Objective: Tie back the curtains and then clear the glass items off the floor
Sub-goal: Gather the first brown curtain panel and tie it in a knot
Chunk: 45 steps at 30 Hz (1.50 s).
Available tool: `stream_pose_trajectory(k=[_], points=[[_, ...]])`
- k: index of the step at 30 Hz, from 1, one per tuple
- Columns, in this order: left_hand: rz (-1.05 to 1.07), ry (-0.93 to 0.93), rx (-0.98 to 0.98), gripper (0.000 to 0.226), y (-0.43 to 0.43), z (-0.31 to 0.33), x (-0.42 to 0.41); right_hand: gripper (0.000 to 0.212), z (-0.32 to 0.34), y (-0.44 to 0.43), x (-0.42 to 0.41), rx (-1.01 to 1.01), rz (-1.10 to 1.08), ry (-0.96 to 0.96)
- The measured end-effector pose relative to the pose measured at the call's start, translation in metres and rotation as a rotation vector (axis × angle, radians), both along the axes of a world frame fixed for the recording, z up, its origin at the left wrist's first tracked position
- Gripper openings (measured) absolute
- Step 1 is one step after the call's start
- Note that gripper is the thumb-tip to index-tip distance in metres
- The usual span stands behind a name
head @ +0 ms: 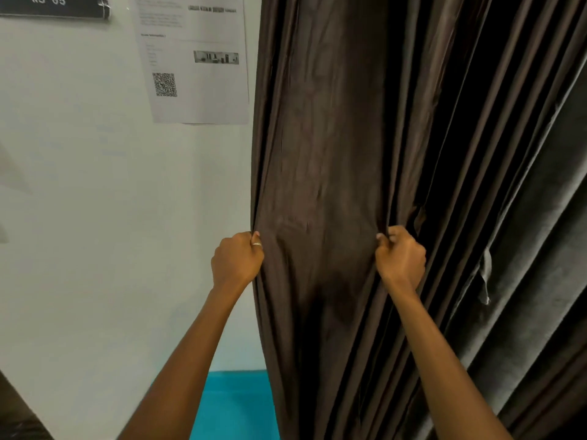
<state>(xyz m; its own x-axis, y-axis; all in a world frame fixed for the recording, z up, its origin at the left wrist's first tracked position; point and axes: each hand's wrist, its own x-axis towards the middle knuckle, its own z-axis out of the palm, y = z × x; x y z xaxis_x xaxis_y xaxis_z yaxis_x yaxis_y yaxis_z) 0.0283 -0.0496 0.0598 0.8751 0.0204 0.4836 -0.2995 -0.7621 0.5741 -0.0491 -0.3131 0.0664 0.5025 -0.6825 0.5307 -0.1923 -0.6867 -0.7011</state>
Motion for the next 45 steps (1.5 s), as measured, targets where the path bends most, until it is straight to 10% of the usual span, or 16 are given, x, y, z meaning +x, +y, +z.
stream_pose_trajectory(k=[18,31,37,45], points=[[-0.202,-0.101,-0.015,0.042,-0.045,-0.014,-0.025,0.006,-0.04,0.071,-0.012,-0.051,0.402,-0.171],[-0.415,-0.058,-0.413,0.023,-0.048,-0.019,-0.038,0.008,-0.043,0.107,-0.001,-0.039,0.525,-0.192],[-0.265,-0.027,-0.181,0.059,-0.054,0.005,-0.047,0.012,-0.041,0.11,-0.004,-0.035,0.524,-0.187],[-0.136,-0.076,0.024,0.045,-0.055,0.016,-0.049,0.016,-0.025,0.077,-0.019,-0.106,0.57,-0.173]])
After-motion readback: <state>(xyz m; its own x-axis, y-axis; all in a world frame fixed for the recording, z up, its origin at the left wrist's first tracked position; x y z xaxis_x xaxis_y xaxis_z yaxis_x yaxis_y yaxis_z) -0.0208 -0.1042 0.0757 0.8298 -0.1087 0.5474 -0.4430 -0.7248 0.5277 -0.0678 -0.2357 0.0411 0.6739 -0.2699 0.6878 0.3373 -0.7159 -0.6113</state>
